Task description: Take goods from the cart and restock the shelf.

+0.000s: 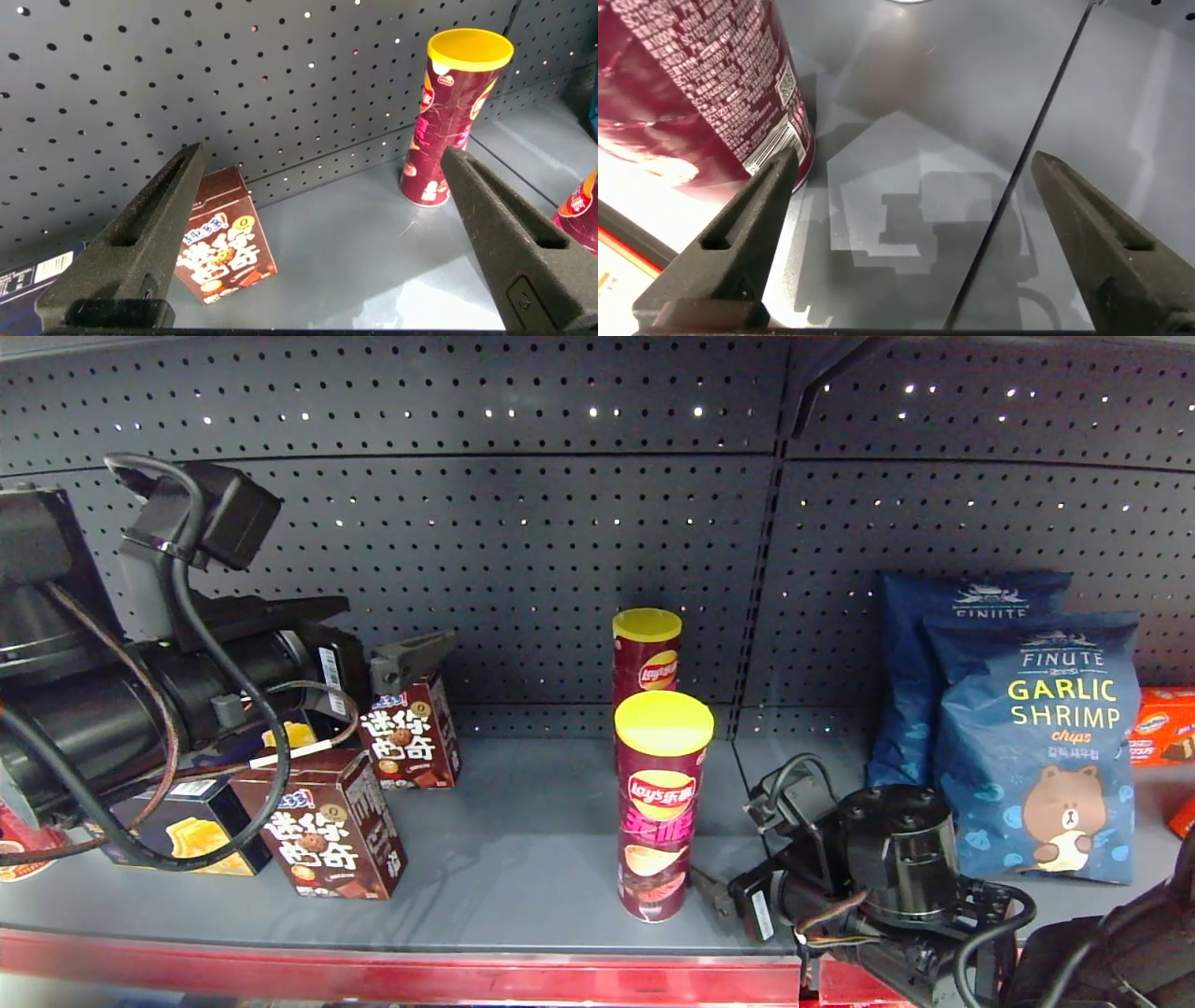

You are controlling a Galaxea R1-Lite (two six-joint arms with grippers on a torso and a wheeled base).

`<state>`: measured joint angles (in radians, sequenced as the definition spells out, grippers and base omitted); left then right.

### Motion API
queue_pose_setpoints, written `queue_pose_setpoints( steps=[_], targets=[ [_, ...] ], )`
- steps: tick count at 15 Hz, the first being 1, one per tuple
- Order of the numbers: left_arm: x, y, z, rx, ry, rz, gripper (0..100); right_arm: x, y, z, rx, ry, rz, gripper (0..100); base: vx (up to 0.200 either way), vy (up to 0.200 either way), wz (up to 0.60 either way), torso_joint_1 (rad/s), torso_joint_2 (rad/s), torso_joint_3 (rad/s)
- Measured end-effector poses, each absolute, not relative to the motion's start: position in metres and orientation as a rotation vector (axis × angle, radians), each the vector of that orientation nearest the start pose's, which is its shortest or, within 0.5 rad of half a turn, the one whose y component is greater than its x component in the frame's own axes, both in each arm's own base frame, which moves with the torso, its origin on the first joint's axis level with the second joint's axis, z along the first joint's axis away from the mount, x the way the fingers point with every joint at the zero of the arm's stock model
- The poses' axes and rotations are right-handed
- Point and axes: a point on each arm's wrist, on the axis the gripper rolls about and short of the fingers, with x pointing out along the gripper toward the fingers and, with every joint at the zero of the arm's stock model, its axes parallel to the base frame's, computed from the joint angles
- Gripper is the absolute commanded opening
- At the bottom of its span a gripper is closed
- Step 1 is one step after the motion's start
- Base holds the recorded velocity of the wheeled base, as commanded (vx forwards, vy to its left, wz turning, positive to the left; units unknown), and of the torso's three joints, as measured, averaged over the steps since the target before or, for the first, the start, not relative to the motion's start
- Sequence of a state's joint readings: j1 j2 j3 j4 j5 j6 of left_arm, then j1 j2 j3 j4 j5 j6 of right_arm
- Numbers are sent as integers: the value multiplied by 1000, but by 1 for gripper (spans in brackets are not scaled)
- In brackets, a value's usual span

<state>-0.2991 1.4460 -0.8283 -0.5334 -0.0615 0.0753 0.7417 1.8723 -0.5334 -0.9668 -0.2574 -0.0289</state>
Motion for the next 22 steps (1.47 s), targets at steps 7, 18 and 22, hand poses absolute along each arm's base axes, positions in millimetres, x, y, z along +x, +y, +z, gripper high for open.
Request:
queue_pose_setpoints(
  steps=[7, 18, 22],
  targets=[
    [239, -75, 248, 83, 75, -364, 100, 226, 200, 97, -205, 317, 484, 100, 0, 0, 0, 0, 0, 0],
    [211, -60, 254, 80, 36, -334, 100, 205, 175, 152, -119, 162, 442, 100, 0, 0, 0, 0, 0, 0],
    [186, -38, 264, 75, -24, -247, 100, 188, 136, 174, -71, 87, 362, 100, 0, 0, 0, 0, 0, 0]
  ],
)
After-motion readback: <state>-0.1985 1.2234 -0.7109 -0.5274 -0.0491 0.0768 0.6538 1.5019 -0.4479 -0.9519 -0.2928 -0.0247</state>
